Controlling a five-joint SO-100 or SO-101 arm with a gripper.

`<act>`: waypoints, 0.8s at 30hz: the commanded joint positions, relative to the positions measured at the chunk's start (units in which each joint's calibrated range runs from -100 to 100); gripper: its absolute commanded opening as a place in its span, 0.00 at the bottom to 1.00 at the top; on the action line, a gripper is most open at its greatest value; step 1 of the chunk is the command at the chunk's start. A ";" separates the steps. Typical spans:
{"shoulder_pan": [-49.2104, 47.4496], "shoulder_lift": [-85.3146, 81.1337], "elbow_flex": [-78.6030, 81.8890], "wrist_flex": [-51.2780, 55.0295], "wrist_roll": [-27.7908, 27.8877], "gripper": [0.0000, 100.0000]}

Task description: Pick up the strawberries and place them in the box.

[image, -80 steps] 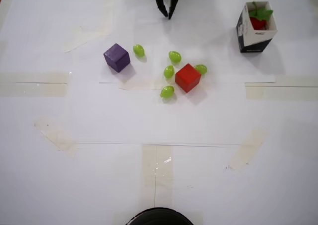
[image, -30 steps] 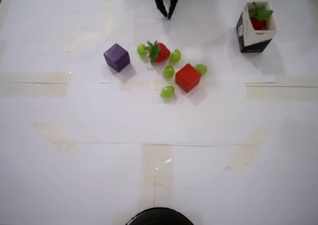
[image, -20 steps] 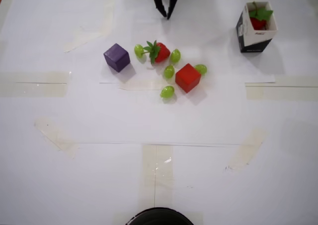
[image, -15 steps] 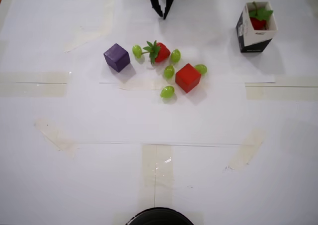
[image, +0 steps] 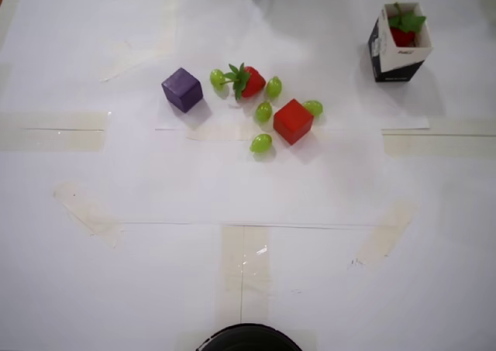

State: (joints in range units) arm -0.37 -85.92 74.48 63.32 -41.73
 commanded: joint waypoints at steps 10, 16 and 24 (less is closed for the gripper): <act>-2.27 35.44 -14.66 -13.81 1.61 0.05; -2.27 45.85 -19.93 -11.52 2.00 0.22; -6.02 58.06 -24.30 -14.14 3.03 0.35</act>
State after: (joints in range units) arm -4.94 -32.12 56.11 50.99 -39.05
